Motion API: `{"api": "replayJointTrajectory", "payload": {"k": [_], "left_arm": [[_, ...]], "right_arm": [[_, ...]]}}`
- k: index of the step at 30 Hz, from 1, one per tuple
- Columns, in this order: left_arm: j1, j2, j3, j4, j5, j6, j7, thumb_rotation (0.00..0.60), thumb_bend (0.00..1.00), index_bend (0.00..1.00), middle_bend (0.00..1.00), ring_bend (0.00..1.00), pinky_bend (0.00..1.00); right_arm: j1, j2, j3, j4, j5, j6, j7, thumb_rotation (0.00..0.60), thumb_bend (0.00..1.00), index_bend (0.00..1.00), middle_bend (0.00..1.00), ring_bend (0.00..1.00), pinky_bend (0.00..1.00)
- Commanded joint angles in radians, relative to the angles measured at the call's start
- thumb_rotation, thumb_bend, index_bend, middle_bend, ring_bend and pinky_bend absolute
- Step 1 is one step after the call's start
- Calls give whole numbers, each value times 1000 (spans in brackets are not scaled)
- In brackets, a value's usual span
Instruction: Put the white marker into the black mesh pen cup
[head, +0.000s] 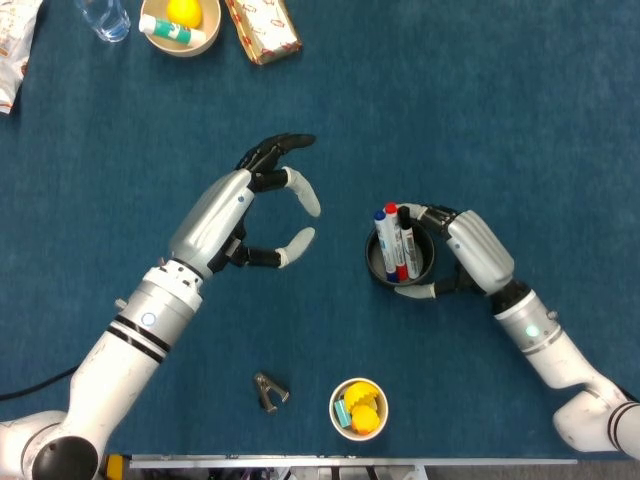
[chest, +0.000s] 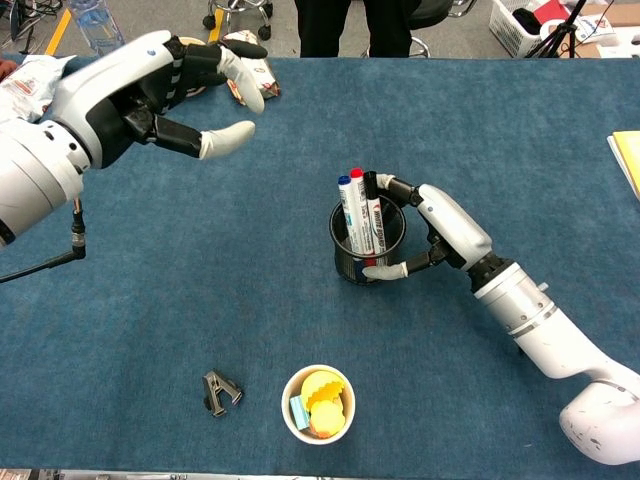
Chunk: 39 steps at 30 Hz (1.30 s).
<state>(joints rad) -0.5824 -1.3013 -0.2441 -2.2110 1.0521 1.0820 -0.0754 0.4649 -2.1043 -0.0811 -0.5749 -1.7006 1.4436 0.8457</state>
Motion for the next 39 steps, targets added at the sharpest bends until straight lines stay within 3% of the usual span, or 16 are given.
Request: {"api": "replayJointTrajectory", "payload": {"k": [1, 4, 6, 16, 20, 24, 33, 39], "left_arm": [[1, 4, 1, -1, 2, -1, -4, 600, 351, 499, 107, 0, 20], [2, 6, 2, 1, 3, 1, -9, 600, 351, 499, 107, 0, 20], [2, 7, 3, 1, 3, 2, -11, 600, 351, 499, 107, 0, 20], [19, 30, 9, -2, 21, 14, -34, 600, 351, 499, 107, 0, 20], [45, 63, 27, 14, 68, 33, -36, 600, 351, 500, 107, 0, 24], [77, 105, 58, 49, 135, 45, -54, 600, 351, 499, 107, 0, 29], [154, 75, 120, 299, 384, 223, 75, 600, 351, 496, 107, 0, 29], [180, 69, 162, 433, 467, 267, 160, 600, 351, 447, 91, 0, 29]], "right_arm": [[3, 12, -13, 2, -12, -7, -15, 600, 0, 157, 233, 228, 405], [5, 29, -17, -10, -20, 4, -28, 600, 0, 11, 77, 108, 350], [5, 42, -16, -23, -25, 22, -38, 600, 0, 0, 18, 60, 327], [-19, 166, 12, -151, -44, 176, -152, 600, 0, 0, 0, 12, 263], [-42, 273, 26, -245, -49, 245, -253, 600, 0, 9, 67, 26, 260], [-65, 399, 32, -370, -44, 261, -367, 600, 0, 106, 187, 104, 266], [-112, 647, 26, -617, -65, 266, -709, 600, 0, 197, 262, 126, 274], [-164, 787, 7, -743, -49, 248, -853, 600, 0, 224, 298, 174, 274]]}}
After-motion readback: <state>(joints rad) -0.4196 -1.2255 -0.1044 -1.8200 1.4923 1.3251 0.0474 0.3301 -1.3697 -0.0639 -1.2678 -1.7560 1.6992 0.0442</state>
